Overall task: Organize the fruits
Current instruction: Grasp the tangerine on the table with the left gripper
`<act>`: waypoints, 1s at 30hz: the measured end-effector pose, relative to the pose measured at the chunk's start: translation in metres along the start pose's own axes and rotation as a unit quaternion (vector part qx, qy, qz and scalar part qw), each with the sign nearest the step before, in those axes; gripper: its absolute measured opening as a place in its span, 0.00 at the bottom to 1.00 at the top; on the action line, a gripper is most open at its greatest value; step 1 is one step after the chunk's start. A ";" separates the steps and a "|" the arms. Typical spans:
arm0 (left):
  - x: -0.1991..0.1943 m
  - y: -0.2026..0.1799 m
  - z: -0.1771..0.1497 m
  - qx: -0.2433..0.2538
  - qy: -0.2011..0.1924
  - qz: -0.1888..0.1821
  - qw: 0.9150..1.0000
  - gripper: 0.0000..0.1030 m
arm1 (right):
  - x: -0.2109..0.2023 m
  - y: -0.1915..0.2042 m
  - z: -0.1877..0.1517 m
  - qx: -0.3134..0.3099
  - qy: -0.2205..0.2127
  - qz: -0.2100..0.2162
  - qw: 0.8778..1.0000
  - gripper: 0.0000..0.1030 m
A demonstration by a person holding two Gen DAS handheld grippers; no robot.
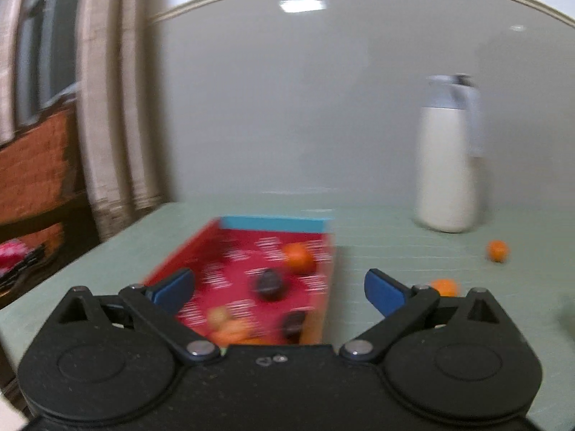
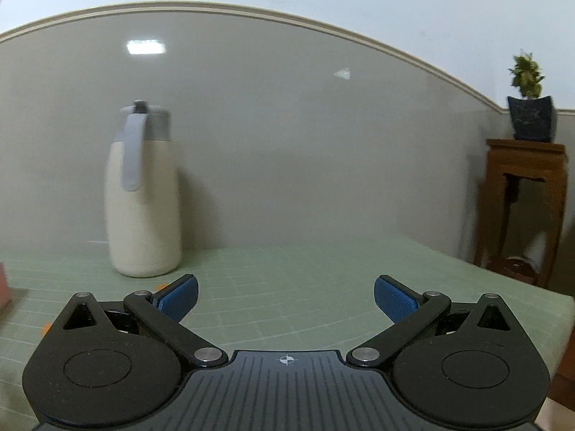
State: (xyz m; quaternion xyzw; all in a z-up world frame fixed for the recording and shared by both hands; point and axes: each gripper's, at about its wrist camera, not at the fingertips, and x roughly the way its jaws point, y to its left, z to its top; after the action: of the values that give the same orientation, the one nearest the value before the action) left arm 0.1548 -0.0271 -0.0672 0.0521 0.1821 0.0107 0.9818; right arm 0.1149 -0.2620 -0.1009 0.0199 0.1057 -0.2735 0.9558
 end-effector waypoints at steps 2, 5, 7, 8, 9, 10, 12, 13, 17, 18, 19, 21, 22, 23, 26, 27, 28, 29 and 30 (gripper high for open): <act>0.003 -0.019 0.003 0.012 0.004 -0.031 0.999 0.94 | 0.004 -0.019 -0.003 -0.001 -0.001 -0.017 1.000 1.00; 0.012 -0.049 0.005 0.029 0.024 -0.074 0.997 0.94 | 0.006 -0.033 -0.006 0.006 0.009 -0.032 0.999 1.00; 0.019 -0.067 0.005 0.038 0.036 -0.095 0.994 0.94 | 0.011 -0.041 -0.006 0.014 0.018 -0.033 0.999 1.00; 0.024 -0.073 0.004 0.041 0.044 -0.105 0.993 0.94 | 0.013 -0.045 -0.005 0.016 0.021 -0.034 0.999 1.00; 0.029 -0.079 0.003 0.044 0.052 -0.114 0.991 0.94 | 0.014 -0.047 -0.005 0.018 0.022 -0.033 0.999 1.00; 0.034 -0.085 0.002 0.046 0.059 -0.119 0.990 0.93 | 0.016 -0.049 -0.005 0.018 0.023 -0.032 0.999 1.00; 0.044 -0.094 0.000 0.051 0.072 -0.124 0.988 0.91 | 0.017 -0.051 -0.004 0.017 0.023 -0.032 0.999 1.00; 0.047 -0.096 -0.001 0.052 0.076 -0.126 0.988 0.89 | 0.017 -0.052 -0.004 0.017 0.024 -0.030 0.999 1.00; 0.062 -0.105 -0.007 0.055 0.096 -0.137 0.984 0.85 | 0.017 -0.054 -0.003 0.020 0.028 -0.022 0.999 1.00; 0.065 -0.107 -0.007 0.056 0.098 -0.137 0.984 0.84 | 0.018 -0.055 -0.003 0.021 0.029 -0.022 0.999 1.00; 0.068 -0.107 -0.008 0.058 0.100 -0.138 0.984 0.81 | 0.019 -0.056 -0.003 0.022 0.030 -0.021 0.999 1.00; 0.074 -0.110 -0.009 0.062 0.103 -0.139 0.983 0.77 | 0.021 -0.056 -0.002 0.024 0.033 -0.021 0.999 1.00; 0.076 -0.111 -0.010 0.064 0.105 -0.139 0.983 0.75 | 0.022 -0.057 -0.002 0.025 0.035 -0.020 0.999 1.00; 0.078 -0.112 -0.010 0.065 0.107 -0.139 0.982 0.73 | 0.023 -0.057 -0.002 0.026 0.038 -0.020 0.999 1.00; 0.084 -0.114 -0.012 0.065 0.111 -0.139 0.982 0.69 | 0.025 -0.059 -0.002 0.032 0.045 -0.018 0.998 1.00; 0.085 -0.114 -0.012 0.064 0.110 -0.139 0.982 0.69 | 0.025 -0.060 -0.002 0.034 0.046 -0.016 0.998 1.00; 0.087 -0.114 -0.012 0.063 0.111 -0.140 0.982 0.69 | 0.025 -0.060 -0.002 0.037 0.048 -0.013 0.998 1.00; 0.088 -0.114 -0.012 0.063 0.112 -0.142 0.982 0.67 | 0.025 -0.059 -0.002 0.038 0.049 -0.010 0.998 1.00; 0.090 -0.113 -0.013 0.062 0.113 -0.145 0.981 0.66 | 0.024 -0.058 -0.002 0.038 0.049 -0.008 0.998 1.00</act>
State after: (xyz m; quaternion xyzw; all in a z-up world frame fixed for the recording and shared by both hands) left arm 0.2342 -0.1348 -0.1232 0.0847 0.2982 -0.1376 0.9407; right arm 0.1038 -0.3240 -0.1071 0.0690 0.1421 -0.2833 0.9459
